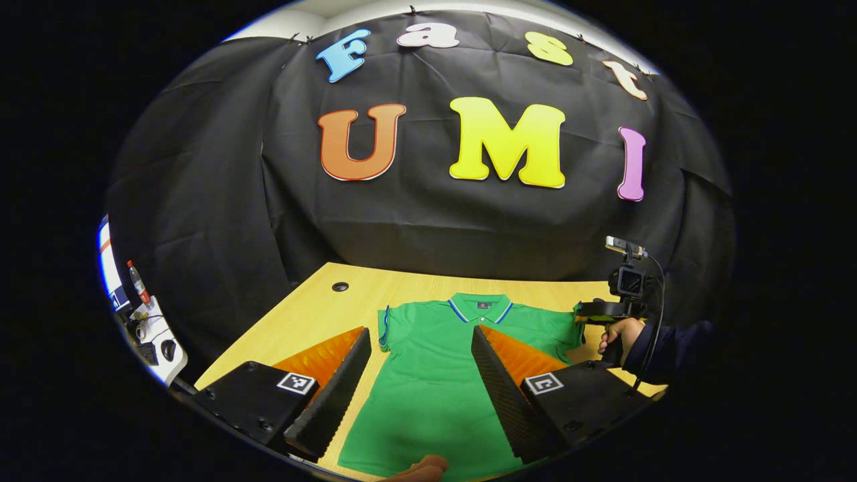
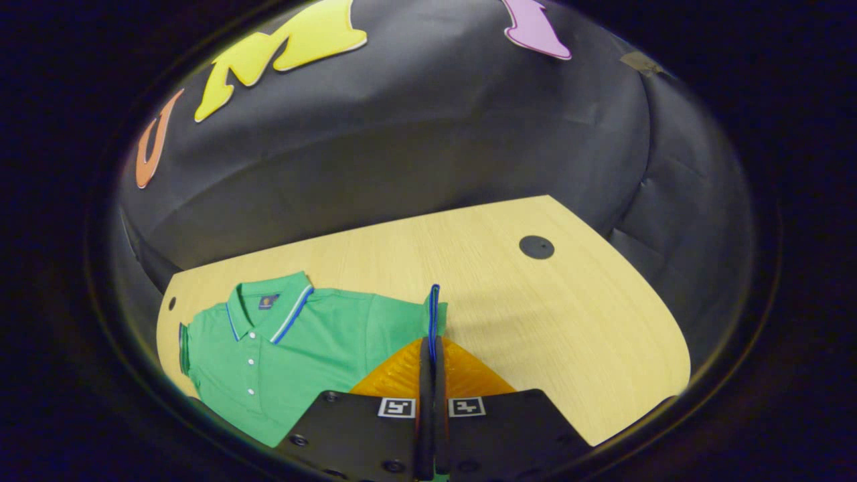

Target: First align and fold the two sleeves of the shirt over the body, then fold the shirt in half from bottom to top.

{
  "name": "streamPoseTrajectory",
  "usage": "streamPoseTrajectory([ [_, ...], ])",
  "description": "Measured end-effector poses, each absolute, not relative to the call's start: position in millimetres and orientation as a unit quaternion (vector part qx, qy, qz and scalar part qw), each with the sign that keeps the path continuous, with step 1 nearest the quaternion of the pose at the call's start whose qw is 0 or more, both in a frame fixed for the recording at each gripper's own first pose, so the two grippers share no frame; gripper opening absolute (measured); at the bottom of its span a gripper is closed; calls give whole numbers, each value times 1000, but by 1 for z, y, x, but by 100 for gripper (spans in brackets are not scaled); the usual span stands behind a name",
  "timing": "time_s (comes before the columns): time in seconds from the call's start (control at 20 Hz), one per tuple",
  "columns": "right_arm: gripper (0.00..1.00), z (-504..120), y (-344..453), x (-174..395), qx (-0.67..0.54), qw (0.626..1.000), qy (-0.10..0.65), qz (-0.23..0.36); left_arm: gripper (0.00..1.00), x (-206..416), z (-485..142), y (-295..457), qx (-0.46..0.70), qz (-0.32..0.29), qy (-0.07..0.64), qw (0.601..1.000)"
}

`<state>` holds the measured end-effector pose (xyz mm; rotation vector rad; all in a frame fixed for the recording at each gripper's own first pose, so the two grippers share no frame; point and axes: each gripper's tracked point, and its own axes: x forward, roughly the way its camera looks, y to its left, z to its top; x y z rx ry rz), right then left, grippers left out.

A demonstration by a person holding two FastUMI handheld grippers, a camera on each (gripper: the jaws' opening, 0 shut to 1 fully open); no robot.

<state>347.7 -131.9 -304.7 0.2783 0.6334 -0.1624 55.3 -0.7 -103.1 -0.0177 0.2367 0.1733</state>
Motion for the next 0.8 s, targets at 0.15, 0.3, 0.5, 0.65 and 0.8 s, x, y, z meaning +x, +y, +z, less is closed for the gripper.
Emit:
streamPoseTrajectory([
  [0.15, 3, -293, -108, 351, 125, 944, 301, -48, 97, 50, -105, 6, -16, 87, 118, 989],
  [0.3, 3, -286, -69, 354, 136, 946, 294, 10, 98, 43, -108, 16, -22, 95, 121, 988],
  [0.5, 3, -303, -31, 348, 95, 940, 319, 72, 98, 33, -118, 28, -31, 107, 131, 985],
  [0.65, 3, -313, -3, 344, 61, 938, 321, 113, 98, 26, -125, 36, -34, 119, 136, 983],
  [0.8, 4, -322, 15, 342, 30, 937, 323, 132, 98, 22, -127, 38, -34, 120, 135, 983],
])
